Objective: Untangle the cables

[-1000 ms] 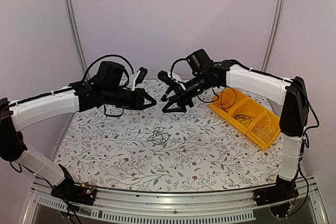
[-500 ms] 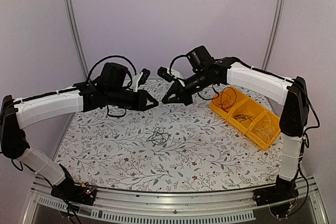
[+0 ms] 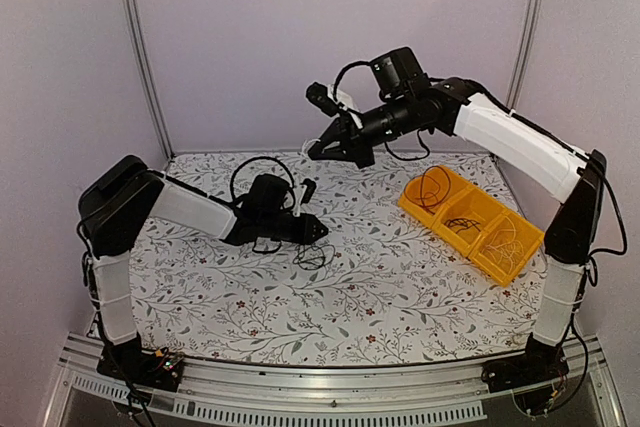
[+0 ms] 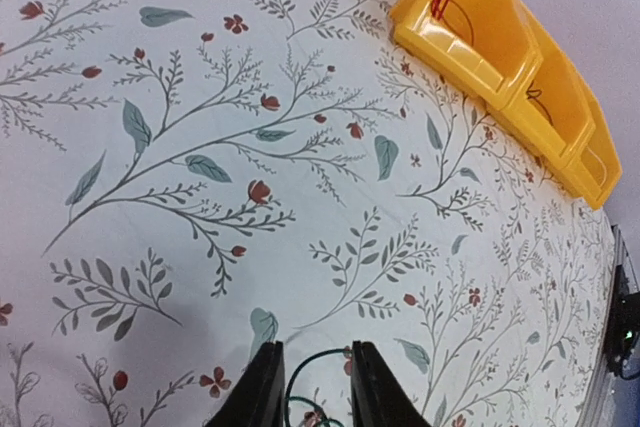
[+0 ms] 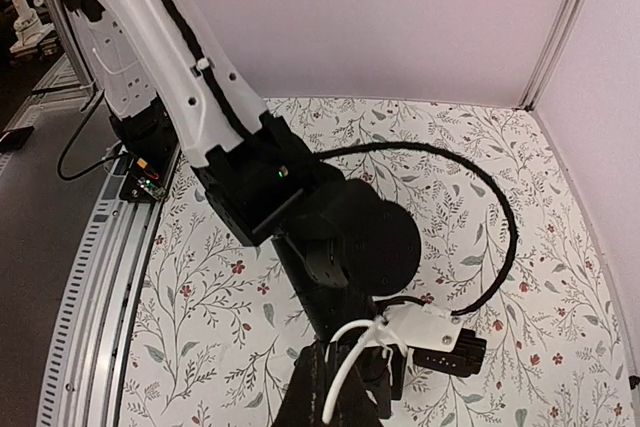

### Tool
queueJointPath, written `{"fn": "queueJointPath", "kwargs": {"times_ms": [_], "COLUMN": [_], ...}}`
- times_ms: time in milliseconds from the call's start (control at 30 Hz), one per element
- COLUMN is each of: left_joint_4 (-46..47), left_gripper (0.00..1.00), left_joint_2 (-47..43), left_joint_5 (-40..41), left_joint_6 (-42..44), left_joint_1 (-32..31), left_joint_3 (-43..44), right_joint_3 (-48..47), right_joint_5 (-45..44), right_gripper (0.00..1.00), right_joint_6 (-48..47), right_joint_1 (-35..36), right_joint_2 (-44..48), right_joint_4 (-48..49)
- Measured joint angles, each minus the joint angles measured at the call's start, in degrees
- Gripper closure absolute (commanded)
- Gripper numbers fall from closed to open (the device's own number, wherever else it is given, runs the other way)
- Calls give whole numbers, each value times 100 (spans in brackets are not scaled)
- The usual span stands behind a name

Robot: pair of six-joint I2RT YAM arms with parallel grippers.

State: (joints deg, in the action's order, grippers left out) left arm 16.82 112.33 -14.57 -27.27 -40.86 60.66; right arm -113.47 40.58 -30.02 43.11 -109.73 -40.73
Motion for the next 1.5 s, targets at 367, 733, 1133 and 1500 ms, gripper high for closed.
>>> {"fn": "queueJointPath", "kwargs": {"times_ms": [367, 733, 1133, 1500], "left_joint_4": [514, 756, -48, -577], "left_gripper": [100, 86, 75, 74], "left_joint_2": [560, 529, -271, -754], "left_joint_5": [-258, -321, -225, -85], "left_joint_6": [-232, -278, -127, 31], "left_joint_1": [22, 153, 199, 249], "left_joint_3": [-297, -531, -48, 127], "right_joint_3": [-2238, -2041, 682, 2406], "right_joint_5": [-955, -2068, -2251, -2345], "right_gripper": [100, 100, 100, 100], "right_joint_6": [411, 310, 26, -109], "right_joint_1": [-380, -1078, -2616, -3093], "right_joint_2": [101, 1419, 2004, 3386], "right_joint_4": [166, 1231, 804, 450]}}
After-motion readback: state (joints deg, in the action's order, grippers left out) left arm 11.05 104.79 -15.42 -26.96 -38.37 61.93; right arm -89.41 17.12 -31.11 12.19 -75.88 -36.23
